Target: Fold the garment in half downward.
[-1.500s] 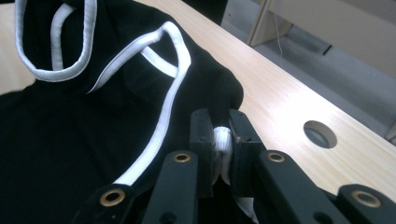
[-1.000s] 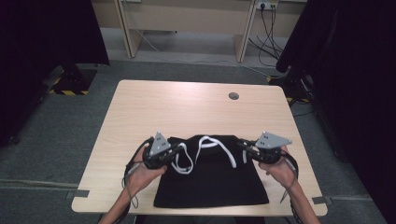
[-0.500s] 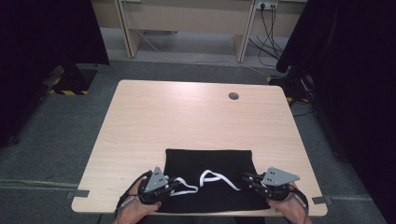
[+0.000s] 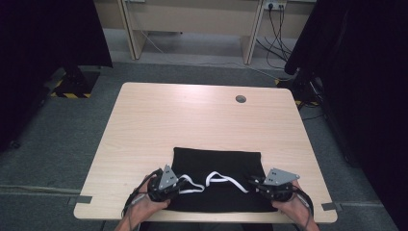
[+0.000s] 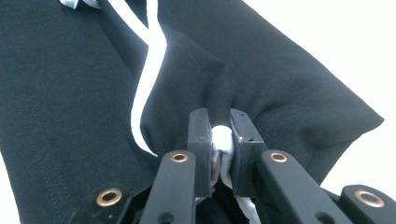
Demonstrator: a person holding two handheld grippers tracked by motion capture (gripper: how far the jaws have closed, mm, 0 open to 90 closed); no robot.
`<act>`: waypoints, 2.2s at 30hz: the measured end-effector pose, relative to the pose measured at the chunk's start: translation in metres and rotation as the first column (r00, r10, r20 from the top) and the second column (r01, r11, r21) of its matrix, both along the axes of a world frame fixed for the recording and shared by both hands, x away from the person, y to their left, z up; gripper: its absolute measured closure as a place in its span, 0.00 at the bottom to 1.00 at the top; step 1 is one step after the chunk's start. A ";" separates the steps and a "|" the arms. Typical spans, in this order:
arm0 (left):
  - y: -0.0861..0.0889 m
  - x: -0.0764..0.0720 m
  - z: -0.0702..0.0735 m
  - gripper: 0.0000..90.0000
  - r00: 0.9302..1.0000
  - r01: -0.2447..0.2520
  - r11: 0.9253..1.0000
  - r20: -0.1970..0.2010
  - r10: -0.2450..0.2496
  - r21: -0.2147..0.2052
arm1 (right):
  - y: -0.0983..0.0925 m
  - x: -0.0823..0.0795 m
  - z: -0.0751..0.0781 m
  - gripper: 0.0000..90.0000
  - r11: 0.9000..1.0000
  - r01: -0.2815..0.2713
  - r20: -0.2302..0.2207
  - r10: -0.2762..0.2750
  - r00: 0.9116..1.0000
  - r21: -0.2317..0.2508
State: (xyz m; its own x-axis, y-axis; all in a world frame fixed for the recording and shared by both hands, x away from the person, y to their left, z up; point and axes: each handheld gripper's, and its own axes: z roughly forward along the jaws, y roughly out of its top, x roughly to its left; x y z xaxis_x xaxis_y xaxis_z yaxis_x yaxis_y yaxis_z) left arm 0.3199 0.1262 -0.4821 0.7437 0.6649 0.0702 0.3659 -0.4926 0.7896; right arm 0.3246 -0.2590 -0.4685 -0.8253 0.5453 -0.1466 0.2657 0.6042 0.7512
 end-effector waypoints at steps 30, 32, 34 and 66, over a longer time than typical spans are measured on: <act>-0.025 0.049 0.021 0.84 0.990 0.092 0.985 -0.097 -0.107 -0.144 | 0.013 0.067 0.015 0.90 0.998 -0.009 -0.182 0.019 0.983 0.055; -0.021 0.041 0.028 0.88 0.992 0.104 0.985 -0.061 -0.113 -0.141 | 0.012 0.059 0.022 0.92 0.997 -0.025 -0.143 0.034 0.989 0.068; -0.018 0.032 0.036 0.90 0.993 0.107 0.984 -0.027 -0.112 -0.142 | 0.010 0.050 0.031 0.93 0.996 -0.030 -0.104 0.038 0.994 0.080; -0.017 -0.034 0.008 0.25 0.997 0.044 0.999 -0.068 -0.043 0.009 | 0.005 -0.022 0.000 0.57 0.998 0.052 -0.112 -0.047 0.993 0.040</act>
